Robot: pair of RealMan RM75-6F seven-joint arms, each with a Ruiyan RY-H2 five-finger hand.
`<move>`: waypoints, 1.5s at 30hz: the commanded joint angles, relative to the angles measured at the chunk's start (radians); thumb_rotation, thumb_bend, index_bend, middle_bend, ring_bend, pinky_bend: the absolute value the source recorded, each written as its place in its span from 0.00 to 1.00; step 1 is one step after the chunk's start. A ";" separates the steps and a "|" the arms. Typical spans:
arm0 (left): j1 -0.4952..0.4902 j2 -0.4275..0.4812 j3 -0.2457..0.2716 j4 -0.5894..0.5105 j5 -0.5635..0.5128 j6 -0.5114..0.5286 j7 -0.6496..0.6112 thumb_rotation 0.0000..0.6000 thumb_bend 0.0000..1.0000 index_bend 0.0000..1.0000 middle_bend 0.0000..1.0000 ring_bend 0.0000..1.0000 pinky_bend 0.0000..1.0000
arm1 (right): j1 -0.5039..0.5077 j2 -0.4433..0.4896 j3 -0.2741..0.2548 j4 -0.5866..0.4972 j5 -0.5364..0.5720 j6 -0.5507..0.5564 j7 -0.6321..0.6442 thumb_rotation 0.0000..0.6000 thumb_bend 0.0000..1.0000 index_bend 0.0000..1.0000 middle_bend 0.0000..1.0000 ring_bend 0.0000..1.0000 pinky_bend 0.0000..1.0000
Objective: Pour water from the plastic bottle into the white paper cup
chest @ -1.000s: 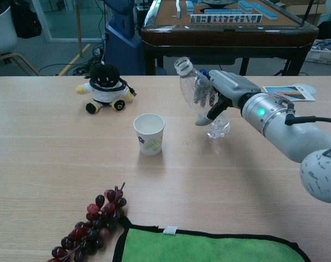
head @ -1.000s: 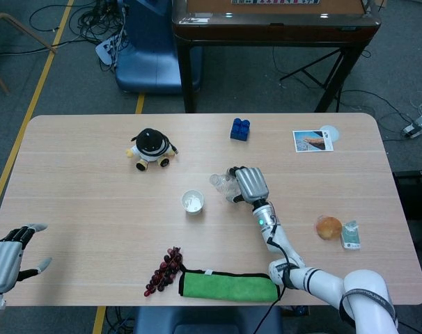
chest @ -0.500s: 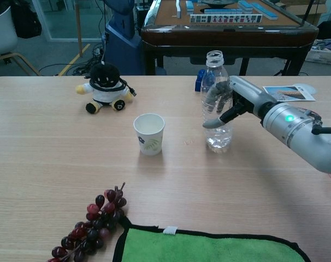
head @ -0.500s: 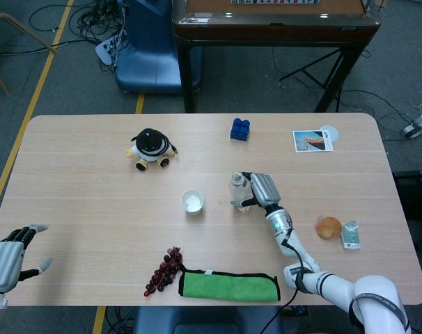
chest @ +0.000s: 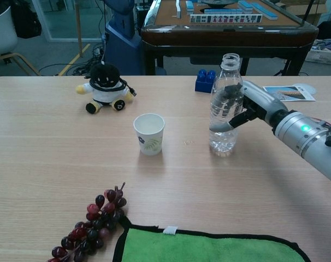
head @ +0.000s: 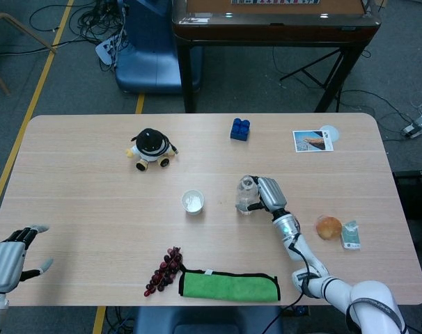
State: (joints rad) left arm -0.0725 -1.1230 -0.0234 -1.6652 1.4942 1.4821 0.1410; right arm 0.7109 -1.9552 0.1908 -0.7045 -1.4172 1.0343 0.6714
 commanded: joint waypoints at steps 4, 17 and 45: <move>0.000 0.002 0.000 -0.001 -0.003 -0.002 -0.001 1.00 0.15 0.28 0.30 0.34 0.60 | -0.003 -0.024 -0.019 0.057 -0.023 0.012 0.056 1.00 0.10 0.69 0.63 0.53 0.63; -0.001 0.002 0.000 -0.001 -0.010 -0.007 0.000 1.00 0.15 0.28 0.30 0.34 0.60 | -0.005 -0.048 -0.037 0.134 -0.038 0.009 0.125 1.00 0.07 0.66 0.53 0.40 0.57; -0.003 -0.006 0.008 -0.004 -0.003 -0.013 0.027 1.00 0.15 0.28 0.30 0.34 0.60 | -0.094 0.121 -0.090 -0.034 -0.074 0.104 -0.017 1.00 0.00 0.23 0.22 0.20 0.42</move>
State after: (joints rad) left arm -0.0755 -1.1288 -0.0157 -1.6692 1.4907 1.4691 0.1678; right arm 0.6332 -1.8579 0.1103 -0.7163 -1.4842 1.1164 0.6939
